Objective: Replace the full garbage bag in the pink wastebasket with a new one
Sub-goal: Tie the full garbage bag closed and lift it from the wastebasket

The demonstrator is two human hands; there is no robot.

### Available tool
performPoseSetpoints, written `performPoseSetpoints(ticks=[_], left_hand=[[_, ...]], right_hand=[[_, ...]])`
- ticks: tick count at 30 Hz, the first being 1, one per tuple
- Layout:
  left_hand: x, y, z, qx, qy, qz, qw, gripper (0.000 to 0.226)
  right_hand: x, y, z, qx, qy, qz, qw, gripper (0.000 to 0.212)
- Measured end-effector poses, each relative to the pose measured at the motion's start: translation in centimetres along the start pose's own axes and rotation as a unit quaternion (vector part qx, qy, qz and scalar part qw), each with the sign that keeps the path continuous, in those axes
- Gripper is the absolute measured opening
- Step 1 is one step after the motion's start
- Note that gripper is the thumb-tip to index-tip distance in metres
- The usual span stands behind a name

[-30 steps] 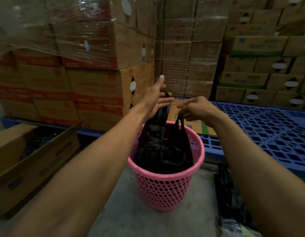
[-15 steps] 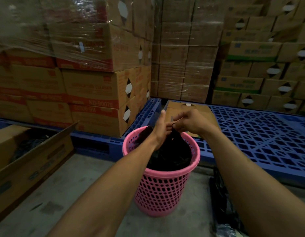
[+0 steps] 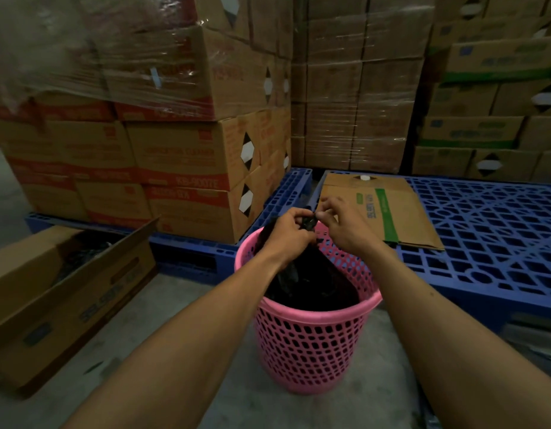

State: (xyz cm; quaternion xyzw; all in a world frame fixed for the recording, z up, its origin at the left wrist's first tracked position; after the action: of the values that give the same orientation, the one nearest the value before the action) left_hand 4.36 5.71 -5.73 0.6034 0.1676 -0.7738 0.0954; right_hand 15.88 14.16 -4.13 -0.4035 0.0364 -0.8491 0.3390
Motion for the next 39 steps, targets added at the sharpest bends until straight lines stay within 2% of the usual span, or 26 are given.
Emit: performPoseSetpoints(ticks=[4,7,13,17,24,27,29,32,36,39], left_hand=[[0.9,-0.2,0.4,-0.03,-0.042,-0.021,0.998,0.053],[1.1,-0.3,0.6,-0.064,-0.048,-0.033,0.996,0.044],[1.2,-0.8,0.8,-0.043,0.022,-0.017,0.999,0.029],[1.4,-0.7,0.7,-0.024,0.055,-0.019,0.998,0.032],[1.3,-0.2,0.7,-0.044,0.069,0.0,0.997,0.051],[1.2,-0.4,0.9,-0.041,0.03,0.025,0.998,0.058],[1.3,-0.7,1.1,-0.033,-0.005,0.036,0.999,0.054],[1.2,-0.7,1.3,-0.034,-0.125,-0.019,0.991,0.04],[0.8,-0.2,0.9,-0.073,-0.316,-0.169,0.931,0.032],[0.8,-0.2,0.5,-0.073,-0.389,-0.223,0.891,0.028]], right_hand=[[-1.0,-0.1,-1.3,0.029,-0.095,0.027,0.995,0.011],[-1.5,-0.1,-1.7,0.035,-0.123,0.046,0.991,0.01],[-1.8,-0.1,-1.2,0.066,-0.223,0.053,0.971,0.011],[-2.0,0.2,-1.8,0.073,-0.295,0.031,0.952,0.009],[-2.7,0.2,-4.0,0.045,-0.273,-0.047,0.96,0.016],[-3.0,-0.2,-4.2,0.033,-0.212,-0.053,0.975,0.016],[-3.1,-0.4,-4.0,0.016,-0.197,-0.061,0.978,0.016],[-2.7,-0.5,-3.2,0.006,-0.177,-0.078,0.981,0.015],[-2.6,-0.5,-2.3,0.016,-0.206,-0.121,0.971,0.015],[-2.8,-0.4,-2.1,0.052,-0.234,-0.144,0.96,0.019]])
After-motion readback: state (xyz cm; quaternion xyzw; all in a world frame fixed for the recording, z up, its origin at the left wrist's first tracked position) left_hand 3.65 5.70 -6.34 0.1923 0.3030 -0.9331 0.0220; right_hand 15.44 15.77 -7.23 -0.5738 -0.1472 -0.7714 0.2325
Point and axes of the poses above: each hand's wrist, its own y-axis away from the middle knuckle, its own z-axis out of the back of the hand, x = y × z, the point moved 3 cm from there along -y, towards the middle knuckle, and after that the axes turned 3 degrees about -z, right-handed, at the moved point
